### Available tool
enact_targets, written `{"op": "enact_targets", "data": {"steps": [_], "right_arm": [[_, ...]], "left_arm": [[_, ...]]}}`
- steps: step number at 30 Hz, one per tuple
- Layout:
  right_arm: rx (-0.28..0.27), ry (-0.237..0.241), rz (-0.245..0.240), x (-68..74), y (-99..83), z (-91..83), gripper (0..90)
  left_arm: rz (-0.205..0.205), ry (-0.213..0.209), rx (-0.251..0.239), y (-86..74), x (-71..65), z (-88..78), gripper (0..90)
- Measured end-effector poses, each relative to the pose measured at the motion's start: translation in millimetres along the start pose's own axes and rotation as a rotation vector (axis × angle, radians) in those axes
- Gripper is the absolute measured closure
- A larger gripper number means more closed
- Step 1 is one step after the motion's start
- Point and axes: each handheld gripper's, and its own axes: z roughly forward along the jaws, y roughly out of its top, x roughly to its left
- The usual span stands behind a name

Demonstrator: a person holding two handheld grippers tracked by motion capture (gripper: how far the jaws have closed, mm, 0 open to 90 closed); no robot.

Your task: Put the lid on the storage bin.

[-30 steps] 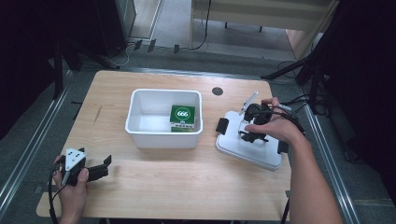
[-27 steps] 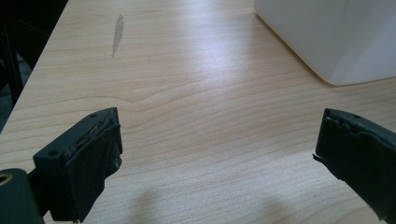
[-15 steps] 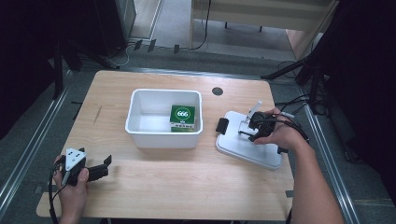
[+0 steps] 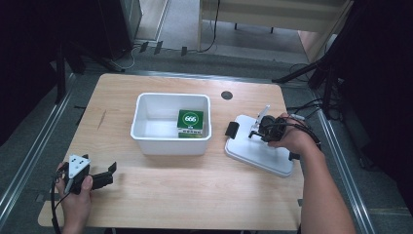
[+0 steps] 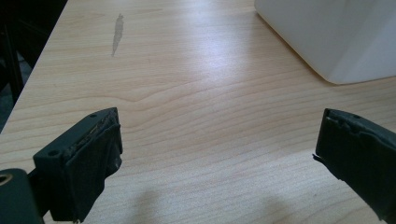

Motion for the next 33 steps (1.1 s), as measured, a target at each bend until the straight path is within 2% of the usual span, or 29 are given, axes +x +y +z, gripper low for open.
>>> {"op": "enact_targets", "data": {"steps": [3,5,8,14,18,21,22,24,31,33], "right_arm": [[-0.009,-0.006,0.003,-2.5,0.6,-3.4,84.8],[-0.019,0.007,-0.02,-3.0,1.1,-7.3,84.8],[-0.024,-0.005,-0.039,-4.9,2.5,-16.8,84.8],[-0.074,-0.021,-0.06,-10.1,6.8,-43.6,84.8],[-0.09,-0.037,-0.088,-11.8,14.3,-64.8,84.8],[-0.096,-0.044,-0.092,-12.8,17.0,-72.5,84.8],[-0.107,-0.051,-0.099,-14.7,20.2,-81.9,84.8],[-0.112,-0.054,-0.099,-15.2,21.3,-85.5,84.8],[-0.141,-0.068,-0.124,-17.3,37.1,-118.0,84.8],[-0.145,-0.07,-0.127,-17.1,39.3,-121.1,84.8]], "left_arm": [[0.0,0.0,-0.002,-0.1,0.1,0.1,1.0],[0.0,0.0,-0.001,-0.1,0.1,0.0,0.9],[-0.002,0.0,-0.001,0.0,0.1,0.1,1.0],[0.0,-0.001,-0.003,-0.1,-0.1,0.1,1.0],[0.001,-0.001,-0.002,-0.1,0.0,0.0,1.0],[0.0,-0.001,-0.002,-0.1,0.0,0.0,1.0],[0.0,-0.001,-0.002,-0.1,0.0,0.0,1.0],[0.0,-0.001,-0.003,-0.1,0.0,0.1,1.0],[-0.002,0.0,-0.003,-0.1,-0.1,0.2,1.0],[0.0,0.0,-0.003,0.0,0.1,0.2,1.0]]}}
